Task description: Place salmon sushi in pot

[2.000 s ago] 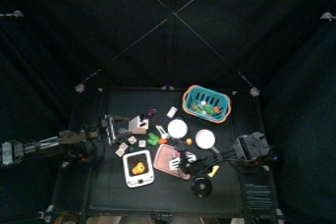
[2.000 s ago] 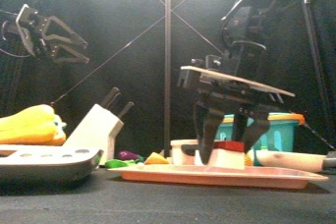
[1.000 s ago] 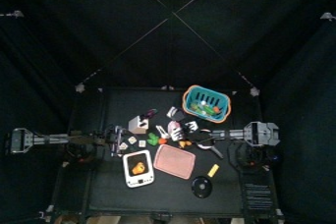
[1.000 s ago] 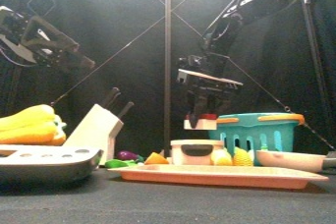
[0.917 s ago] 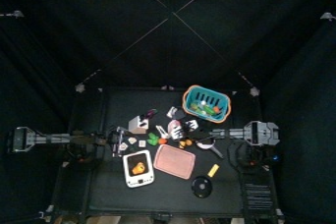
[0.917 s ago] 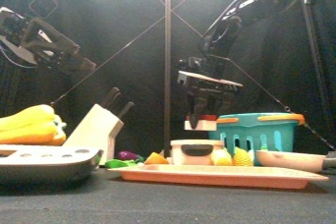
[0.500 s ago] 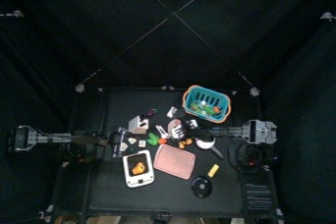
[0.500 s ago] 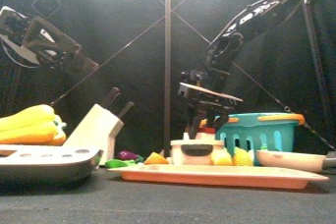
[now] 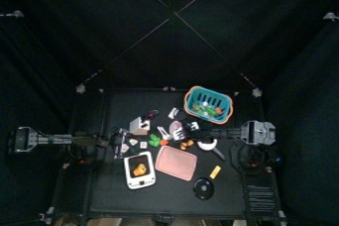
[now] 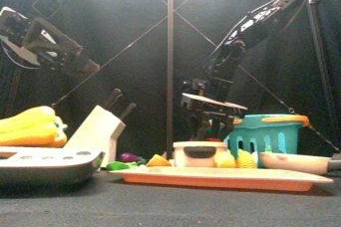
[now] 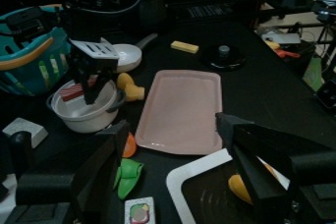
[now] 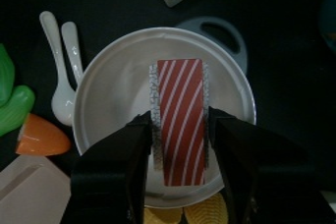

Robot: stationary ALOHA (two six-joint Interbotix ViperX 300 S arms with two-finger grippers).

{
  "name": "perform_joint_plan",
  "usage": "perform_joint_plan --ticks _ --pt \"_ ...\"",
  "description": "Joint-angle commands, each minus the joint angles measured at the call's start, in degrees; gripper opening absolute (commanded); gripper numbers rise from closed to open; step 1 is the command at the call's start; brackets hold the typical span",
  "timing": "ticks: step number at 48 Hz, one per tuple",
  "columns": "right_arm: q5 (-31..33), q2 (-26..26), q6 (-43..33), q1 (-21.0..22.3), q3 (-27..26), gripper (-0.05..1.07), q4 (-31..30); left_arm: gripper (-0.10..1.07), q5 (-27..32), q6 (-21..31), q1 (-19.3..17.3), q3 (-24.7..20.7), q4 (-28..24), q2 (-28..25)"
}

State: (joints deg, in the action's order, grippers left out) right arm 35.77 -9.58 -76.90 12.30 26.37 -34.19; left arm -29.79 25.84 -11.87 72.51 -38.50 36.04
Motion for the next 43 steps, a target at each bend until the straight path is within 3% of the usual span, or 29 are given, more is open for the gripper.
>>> perform_joint_plan --ticks 1,12,26,43 --pt "-0.18 1.14 -0.09 0.18 -0.79 0.77 -0.09 1.03 -0.18 -0.09 0.09 -1.32 0.00 -0.09" --pt "0.00 1.14 -0.26 0.18 -1.05 0.78 0.00 1.02 -0.09 -0.09 0.09 -1.23 0.09 0.00" --pt "0.00 1.14 -0.26 0.09 -1.14 0.92 -0.09 1.02 0.70 -0.09 0.09 -1.23 0.09 0.00" --pt "1.41 1.14 -0.18 0.00 -2.64 0.93 -0.09 1.02 0.79 -0.09 0.09 -1.14 0.00 0.00"
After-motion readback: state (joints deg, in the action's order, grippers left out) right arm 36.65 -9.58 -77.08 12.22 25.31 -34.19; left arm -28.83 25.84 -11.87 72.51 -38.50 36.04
